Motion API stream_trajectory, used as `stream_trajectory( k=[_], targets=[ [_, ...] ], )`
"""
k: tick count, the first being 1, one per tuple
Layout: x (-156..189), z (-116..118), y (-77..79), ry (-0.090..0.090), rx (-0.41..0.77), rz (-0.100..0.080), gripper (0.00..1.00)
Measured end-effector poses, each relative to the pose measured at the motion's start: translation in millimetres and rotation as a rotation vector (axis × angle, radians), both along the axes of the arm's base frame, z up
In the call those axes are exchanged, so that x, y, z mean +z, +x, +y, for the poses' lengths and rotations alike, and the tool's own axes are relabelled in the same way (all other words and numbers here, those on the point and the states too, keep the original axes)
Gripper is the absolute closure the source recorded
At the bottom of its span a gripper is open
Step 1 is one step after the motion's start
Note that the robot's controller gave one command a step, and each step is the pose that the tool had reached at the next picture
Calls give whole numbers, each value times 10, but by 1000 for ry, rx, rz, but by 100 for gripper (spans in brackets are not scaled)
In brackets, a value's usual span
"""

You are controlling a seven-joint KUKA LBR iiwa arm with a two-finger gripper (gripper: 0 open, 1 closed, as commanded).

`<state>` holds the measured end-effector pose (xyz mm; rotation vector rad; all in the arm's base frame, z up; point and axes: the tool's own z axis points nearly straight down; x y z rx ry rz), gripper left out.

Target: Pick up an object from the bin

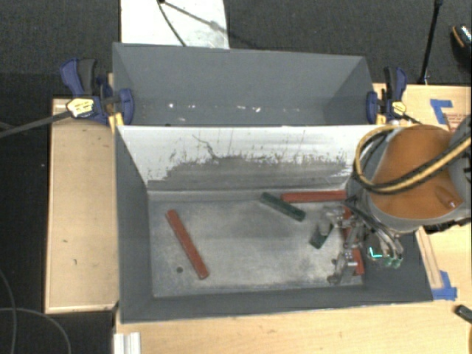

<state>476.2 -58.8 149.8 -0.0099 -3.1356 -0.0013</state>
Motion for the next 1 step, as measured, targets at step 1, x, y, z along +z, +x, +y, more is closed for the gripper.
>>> stream_trajectory(
  k=[1],
  targets=[
    [76,-287,440,-2,-52,-13,0]
  ],
)
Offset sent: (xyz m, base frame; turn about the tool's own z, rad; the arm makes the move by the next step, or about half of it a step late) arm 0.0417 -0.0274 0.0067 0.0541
